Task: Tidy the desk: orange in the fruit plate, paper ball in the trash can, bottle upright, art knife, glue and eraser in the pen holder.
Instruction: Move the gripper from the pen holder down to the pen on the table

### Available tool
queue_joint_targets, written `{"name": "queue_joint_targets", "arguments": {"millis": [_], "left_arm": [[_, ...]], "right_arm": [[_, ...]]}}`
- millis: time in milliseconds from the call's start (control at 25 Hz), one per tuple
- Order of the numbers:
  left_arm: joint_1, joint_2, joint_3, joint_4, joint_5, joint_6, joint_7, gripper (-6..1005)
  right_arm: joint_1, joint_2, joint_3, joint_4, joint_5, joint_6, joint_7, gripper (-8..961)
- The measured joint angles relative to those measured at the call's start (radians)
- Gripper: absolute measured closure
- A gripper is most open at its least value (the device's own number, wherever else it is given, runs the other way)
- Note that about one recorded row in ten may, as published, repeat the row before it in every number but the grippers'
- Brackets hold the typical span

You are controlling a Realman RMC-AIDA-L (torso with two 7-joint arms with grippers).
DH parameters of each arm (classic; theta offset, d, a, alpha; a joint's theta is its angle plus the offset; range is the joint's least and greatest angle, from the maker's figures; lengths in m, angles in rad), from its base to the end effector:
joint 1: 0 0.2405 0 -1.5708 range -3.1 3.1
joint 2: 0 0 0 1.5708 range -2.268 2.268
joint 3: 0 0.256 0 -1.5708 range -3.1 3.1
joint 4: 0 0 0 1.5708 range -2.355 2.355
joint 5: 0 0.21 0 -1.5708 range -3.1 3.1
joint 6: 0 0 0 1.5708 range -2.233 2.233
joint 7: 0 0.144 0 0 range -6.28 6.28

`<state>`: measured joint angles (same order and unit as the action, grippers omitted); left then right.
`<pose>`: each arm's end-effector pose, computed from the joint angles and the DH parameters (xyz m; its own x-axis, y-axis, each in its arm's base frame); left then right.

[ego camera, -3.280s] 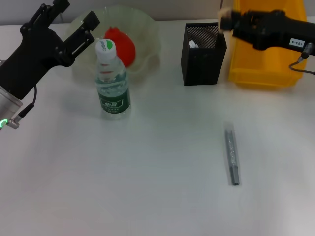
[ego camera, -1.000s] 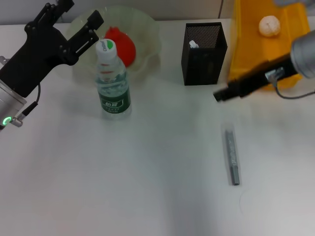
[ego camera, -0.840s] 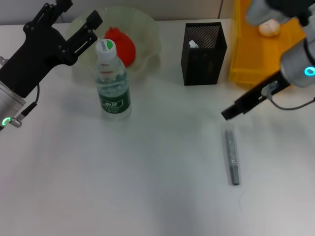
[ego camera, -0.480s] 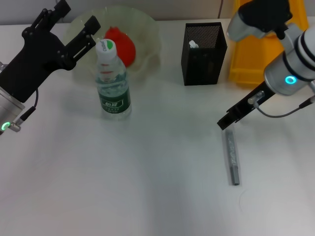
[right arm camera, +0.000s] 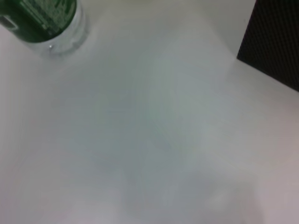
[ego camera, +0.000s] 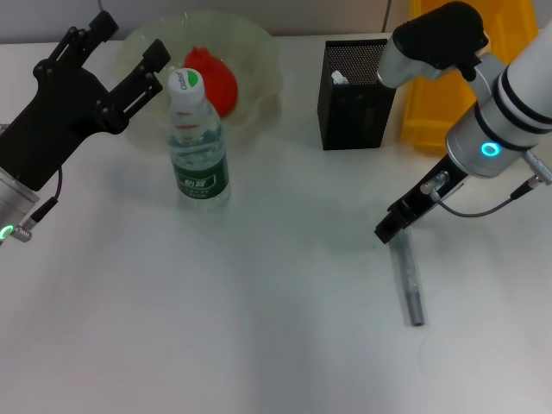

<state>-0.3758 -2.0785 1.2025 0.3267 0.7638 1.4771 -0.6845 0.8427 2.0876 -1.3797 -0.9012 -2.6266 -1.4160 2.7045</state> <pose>-0.2677 0.3143 0.0019 0.5352 -0.1516 0.8310 0.5685 -0.6630 -0.4871 0.1846 0.3823 -0.0476 0.5753 -0.7779 0.2527 -0.6503 -0.6224 -0.4356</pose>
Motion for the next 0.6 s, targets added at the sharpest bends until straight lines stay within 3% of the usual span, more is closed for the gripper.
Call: {"name": "queue_joint_targets", "arguments": {"millis": [600], "left_arm": [[0.004, 0.002, -0.001, 0.004, 0.0, 0.002, 0.0, 197]], "right_arm": [[0.027, -0.001, -0.01, 0.053, -0.005, 0.01, 0.016, 455]]}}
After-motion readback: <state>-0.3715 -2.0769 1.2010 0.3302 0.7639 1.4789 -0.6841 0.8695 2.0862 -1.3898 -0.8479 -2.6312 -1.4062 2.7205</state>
